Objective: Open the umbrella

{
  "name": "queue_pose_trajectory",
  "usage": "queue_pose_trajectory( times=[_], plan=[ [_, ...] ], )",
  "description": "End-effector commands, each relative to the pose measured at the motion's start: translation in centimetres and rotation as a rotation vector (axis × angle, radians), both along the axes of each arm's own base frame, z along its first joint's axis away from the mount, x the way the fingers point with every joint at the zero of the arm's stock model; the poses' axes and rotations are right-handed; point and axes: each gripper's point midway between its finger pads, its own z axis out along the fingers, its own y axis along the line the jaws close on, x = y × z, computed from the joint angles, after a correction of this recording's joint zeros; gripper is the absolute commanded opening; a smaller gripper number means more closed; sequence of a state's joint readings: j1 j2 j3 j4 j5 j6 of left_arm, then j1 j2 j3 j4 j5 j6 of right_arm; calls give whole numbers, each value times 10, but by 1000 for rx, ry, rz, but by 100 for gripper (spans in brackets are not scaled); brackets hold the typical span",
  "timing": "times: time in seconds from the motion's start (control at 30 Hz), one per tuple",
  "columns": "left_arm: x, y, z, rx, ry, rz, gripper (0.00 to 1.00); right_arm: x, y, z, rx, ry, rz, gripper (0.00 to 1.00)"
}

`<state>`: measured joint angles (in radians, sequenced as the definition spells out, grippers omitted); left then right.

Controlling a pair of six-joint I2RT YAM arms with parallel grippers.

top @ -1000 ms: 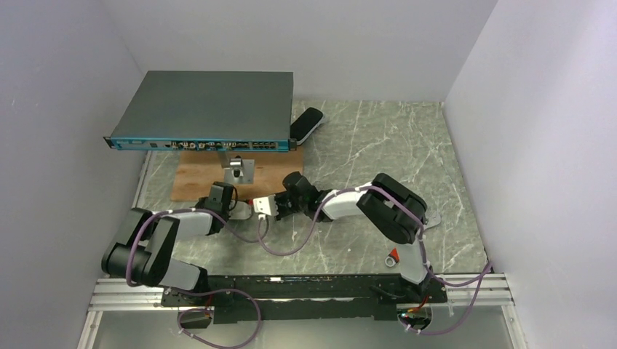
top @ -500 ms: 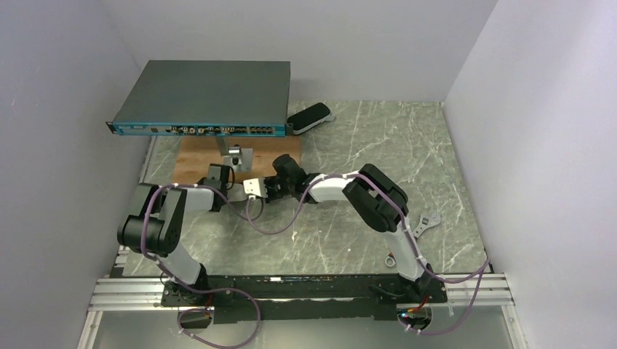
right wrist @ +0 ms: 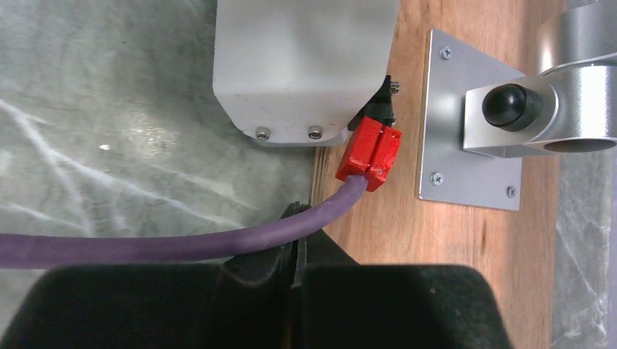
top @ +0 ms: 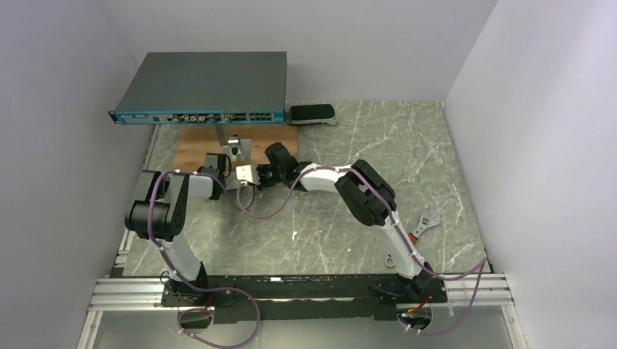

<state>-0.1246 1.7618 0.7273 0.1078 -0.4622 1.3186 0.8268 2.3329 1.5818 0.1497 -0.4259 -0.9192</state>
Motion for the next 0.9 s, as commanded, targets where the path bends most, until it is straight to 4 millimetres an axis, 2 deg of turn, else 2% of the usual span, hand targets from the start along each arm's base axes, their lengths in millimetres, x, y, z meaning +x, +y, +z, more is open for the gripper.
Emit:
queue_pose_trajectory(
  times=[0.0,0.47,0.57,0.67,0.87],
  plan=[
    [38,-22,3,-31,-66,-108,0,162,-136,-28,-212,-278,-566,0],
    [75,-19,7,-15,-100,-86,0,198,-136,-29,-202,-323,-619,0],
    [87,-7,9,16,-115,-77,0,201,-135,-29,-202,-326,-624,0],
    [94,13,10,38,-114,-48,0,202,-130,-26,-188,-320,-619,0],
    [88,44,11,80,-83,-46,0,197,-119,-24,-177,-323,-591,0]
  ],
)
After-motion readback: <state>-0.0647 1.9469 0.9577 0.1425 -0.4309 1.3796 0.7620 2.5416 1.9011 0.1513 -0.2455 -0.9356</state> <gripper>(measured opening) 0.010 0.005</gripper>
